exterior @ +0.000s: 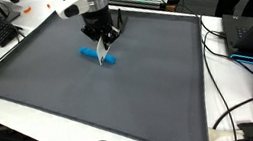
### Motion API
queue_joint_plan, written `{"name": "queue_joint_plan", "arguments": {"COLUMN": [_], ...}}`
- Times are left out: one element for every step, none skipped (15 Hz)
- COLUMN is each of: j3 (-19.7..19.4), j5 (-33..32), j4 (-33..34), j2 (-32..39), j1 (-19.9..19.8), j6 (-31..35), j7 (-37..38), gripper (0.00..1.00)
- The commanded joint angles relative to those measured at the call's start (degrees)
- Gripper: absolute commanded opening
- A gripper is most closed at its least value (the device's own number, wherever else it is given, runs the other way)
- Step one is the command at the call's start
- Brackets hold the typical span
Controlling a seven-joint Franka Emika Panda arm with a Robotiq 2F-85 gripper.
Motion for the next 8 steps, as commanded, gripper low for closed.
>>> {"name": "queue_joint_plan", "arguments": {"j3": [-0.7,-0.8,-0.9,-1.0,-1.1,-1.1,-1.2,-1.2], "j5": [0.7,0.7,0.7,0.7,0.8,0.9,1.0,1.2], "j4": [1.5,1.7,1.8,1.9,1.8,1.8,1.8,1.7], "j2": [2.3,2.6,2.9,3.1,3.4,3.7,4.0,4.2], "j1": [0.2,0.3,0.3,0.3,0.3,0.2,0.2,0.1], "j6": [1.2,1.4,1.9,2.2,2.9,3.3,3.8,4.2], "j7": [2.4,3.0,3.5,3.9,4.1,4.3,4.5,4.6], "gripper": [0.01,0.01,0.01,0.01,0.01,0.01,0.01,0.01]}}
